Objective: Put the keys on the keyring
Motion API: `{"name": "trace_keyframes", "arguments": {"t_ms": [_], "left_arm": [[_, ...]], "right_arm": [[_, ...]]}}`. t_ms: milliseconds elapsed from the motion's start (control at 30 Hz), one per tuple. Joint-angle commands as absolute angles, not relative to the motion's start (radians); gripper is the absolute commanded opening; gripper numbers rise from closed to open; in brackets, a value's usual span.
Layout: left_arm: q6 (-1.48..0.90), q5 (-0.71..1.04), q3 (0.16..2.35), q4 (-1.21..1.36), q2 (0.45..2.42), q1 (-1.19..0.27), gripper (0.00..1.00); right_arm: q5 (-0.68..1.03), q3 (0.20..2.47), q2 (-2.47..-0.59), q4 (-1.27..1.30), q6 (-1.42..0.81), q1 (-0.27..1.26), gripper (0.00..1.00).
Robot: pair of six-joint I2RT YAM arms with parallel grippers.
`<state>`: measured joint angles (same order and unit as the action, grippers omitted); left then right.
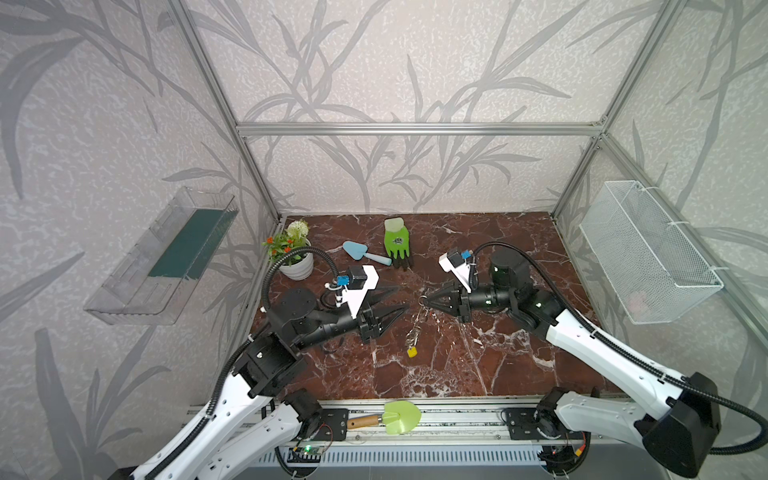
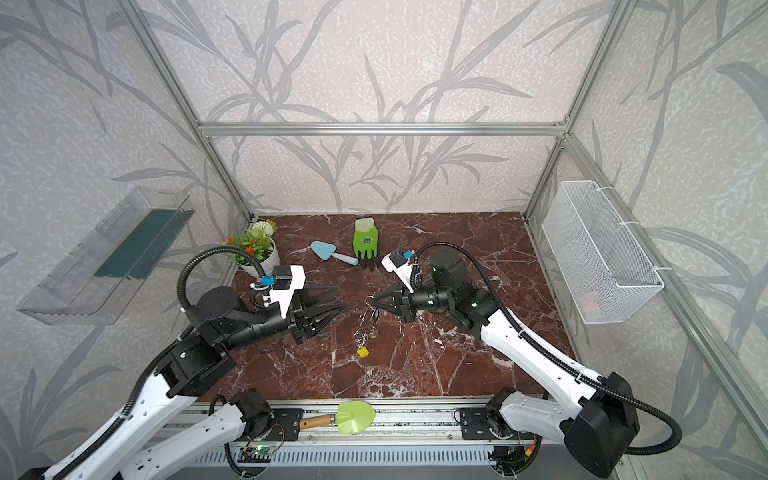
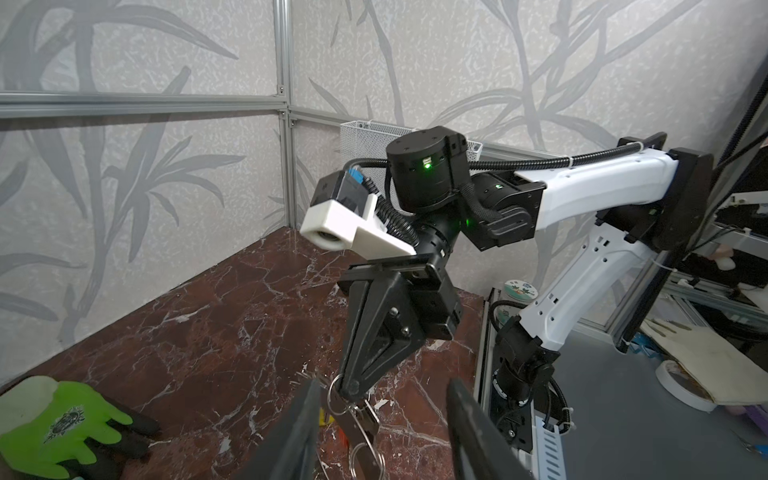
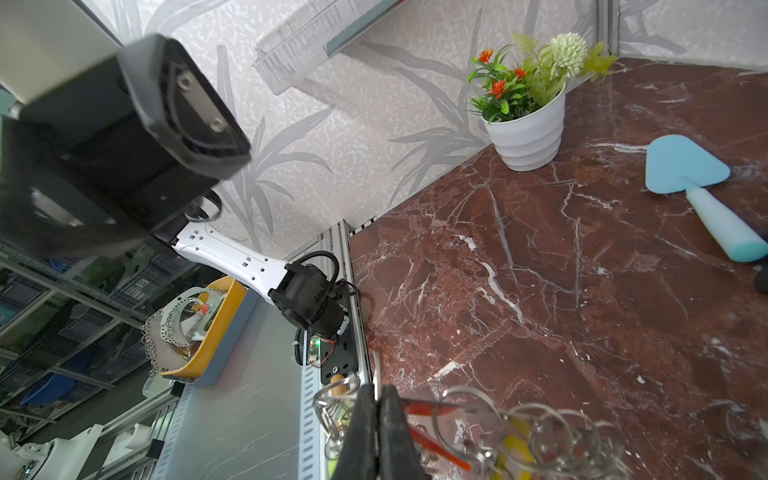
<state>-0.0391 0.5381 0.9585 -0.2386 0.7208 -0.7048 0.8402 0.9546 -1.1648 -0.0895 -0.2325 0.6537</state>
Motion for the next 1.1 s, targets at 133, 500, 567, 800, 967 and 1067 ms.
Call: {"name": "trace_keyframes", "arguments": {"t_ms": [133, 500, 567, 800, 967, 1067], "left_arm": [[0.228, 0.683, 1.117, -0.616, 0.913, -0.701, 0.54], [0.281, 0.712, 1.172, -0.579, 1.073, -0.701, 0.38], [0.279, 0.709, 1.166, -0.573, 1.078, -0.701, 0.32], [0.274, 0.718, 1.176, -0.577, 1.097, -0.701, 0.24], [0.272, 0.730, 1.184, -0.576, 1.110, -0.702, 0.11], [0.259, 0.739, 1.184, -0.568, 1.116, -0.701, 0.00]], "right_arm": [[0.835, 1.005, -1.100, -0.154, -0.136, 0.679, 0.00], [0.837, 0.997, -1.087, -0.160, -0.121, 0.696, 0.00], [0.842, 0.995, -1.087, -0.156, -0.125, 0.696, 0.00], [0.849, 0.991, -1.086, -0.147, -0.129, 0.696, 0.00], [0.851, 0.987, -1.086, -0.143, -0.130, 0.697, 0.00], [0.852, 0.988, -1.086, -0.144, -0.130, 0.697, 0.00]]}}
